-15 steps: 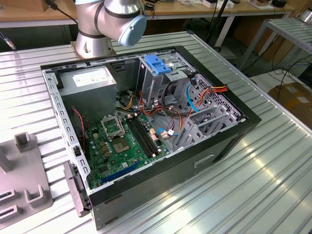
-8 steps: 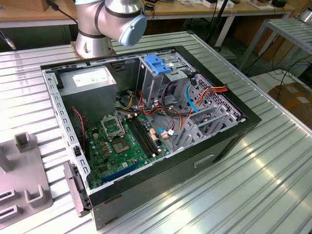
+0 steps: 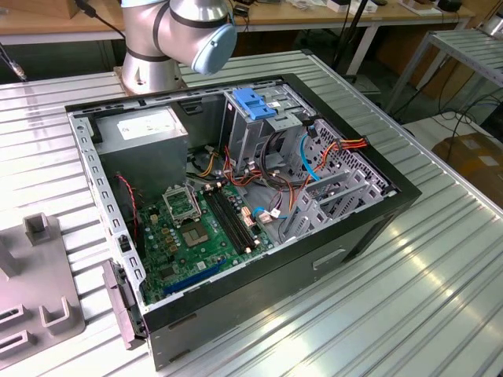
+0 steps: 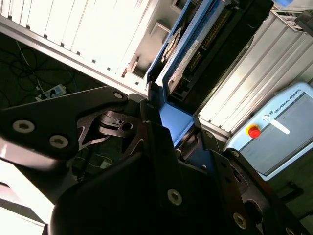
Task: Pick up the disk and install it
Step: 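Pick up the disk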
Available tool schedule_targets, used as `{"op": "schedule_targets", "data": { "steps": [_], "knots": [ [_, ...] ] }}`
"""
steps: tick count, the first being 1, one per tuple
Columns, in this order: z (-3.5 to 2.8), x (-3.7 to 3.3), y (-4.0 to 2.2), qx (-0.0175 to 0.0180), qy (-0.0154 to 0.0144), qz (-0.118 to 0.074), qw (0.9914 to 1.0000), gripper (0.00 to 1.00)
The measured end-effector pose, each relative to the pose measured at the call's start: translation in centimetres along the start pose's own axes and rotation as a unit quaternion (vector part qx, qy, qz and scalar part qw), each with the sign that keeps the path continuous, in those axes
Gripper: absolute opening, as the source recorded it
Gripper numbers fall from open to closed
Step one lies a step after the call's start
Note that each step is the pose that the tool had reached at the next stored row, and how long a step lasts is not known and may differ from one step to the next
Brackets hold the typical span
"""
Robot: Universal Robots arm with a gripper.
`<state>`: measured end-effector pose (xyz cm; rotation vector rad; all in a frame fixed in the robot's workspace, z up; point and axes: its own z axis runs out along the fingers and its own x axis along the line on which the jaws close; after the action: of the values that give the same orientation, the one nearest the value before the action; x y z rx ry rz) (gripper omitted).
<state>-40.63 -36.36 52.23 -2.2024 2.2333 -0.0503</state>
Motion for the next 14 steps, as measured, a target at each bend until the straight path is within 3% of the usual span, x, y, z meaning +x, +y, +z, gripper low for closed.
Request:
{"op": "schedule_targets", "data": {
  "steps": [7, 14],
  "knots": [
    [0.0, 0.0, -0.04, 0.0, 0.0, 0.0, 1.0, 0.37],
    [0.02, -0.01, -0.56, 0.0, 0.0, 0.0, 1.0, 0.37]
  ]
}}
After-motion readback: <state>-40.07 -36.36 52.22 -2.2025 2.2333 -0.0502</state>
